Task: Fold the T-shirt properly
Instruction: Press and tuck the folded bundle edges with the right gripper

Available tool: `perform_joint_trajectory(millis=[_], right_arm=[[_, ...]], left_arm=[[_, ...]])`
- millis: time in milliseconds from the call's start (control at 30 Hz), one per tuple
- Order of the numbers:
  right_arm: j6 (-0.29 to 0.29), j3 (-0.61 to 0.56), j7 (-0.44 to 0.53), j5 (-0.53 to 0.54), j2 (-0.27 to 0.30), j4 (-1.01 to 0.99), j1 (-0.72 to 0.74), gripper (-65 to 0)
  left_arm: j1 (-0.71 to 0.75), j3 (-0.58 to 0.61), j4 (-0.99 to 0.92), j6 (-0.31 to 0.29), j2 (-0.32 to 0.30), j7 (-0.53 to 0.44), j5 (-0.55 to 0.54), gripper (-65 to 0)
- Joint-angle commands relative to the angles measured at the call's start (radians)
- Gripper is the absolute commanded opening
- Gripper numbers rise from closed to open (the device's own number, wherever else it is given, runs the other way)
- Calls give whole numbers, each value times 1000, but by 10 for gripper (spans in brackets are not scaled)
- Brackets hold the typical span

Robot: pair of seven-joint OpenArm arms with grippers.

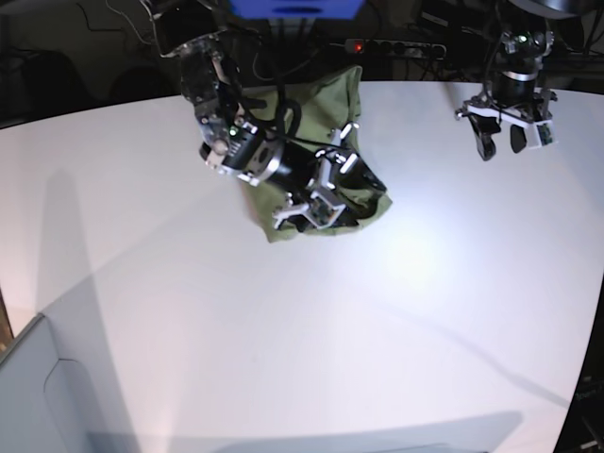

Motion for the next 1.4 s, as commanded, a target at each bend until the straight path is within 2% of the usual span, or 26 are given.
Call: perform_joint_trajectory(millis=[0, 133, 433, 600, 700, 833, 933, 1033, 1100, 1267, 1367], right_arm=[[9, -2, 29, 16, 0, 34, -5, -245], [4, -2, 34, 11, 34, 2, -60, -229], [4, -4, 37, 16, 28, -183, -23, -226], [6, -11, 36, 16, -7, -179, -23, -227], [6, -62, 34, 16, -15, -157, -28, -228], [6, -156, 31, 11, -9, -108, -53, -228], [6, -182, 31, 11, 37, -21, -79, -228], [4, -128, 31, 14, 83, 71, -116, -225], [4, -47, 29, 16, 103, 136, -152, -225], [4, 174, 29, 16, 106, 196, -203, -224], [4, 246, 28, 16, 105, 192, -205, -224]], left_arm=[[4, -7, 17, -1, -9, -27, -3, -297], [-2, -7, 17, -1, -12, -27, -3, -297], [-3, -7, 16, -1, -18, -27, -3, -297], [-3, -7, 8, -1, -18, -27, -3, -297], [-3, -7, 8, -1, -18, -27, -3, -297], [-3, -7, 10, -1, -25, -27, -3, -297], [-16, -7, 13, -1, -30, -27, -3, -297], [-17, -4, 10, -1, -30, -27, -3, -297], [-19, 1, 10, -1, -30, -27, -3, -297], [-51, 30, 7, -1, -24, -27, -4, -297], [-51, 55, 11, -1, -24, -27, -4, -297]])
